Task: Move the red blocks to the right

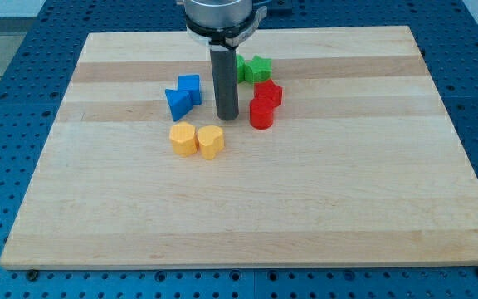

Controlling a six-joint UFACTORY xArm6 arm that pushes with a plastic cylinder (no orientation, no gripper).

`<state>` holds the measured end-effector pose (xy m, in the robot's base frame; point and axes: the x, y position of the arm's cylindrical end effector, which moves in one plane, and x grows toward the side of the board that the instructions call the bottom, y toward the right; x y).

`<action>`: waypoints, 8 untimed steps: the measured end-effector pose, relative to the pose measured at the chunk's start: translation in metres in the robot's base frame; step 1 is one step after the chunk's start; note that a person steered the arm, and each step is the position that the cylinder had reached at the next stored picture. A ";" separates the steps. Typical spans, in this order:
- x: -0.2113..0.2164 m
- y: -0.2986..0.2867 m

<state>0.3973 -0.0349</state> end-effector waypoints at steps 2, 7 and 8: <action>-0.008 -0.003; -0.025 -0.046; -0.033 0.002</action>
<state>0.3645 -0.0328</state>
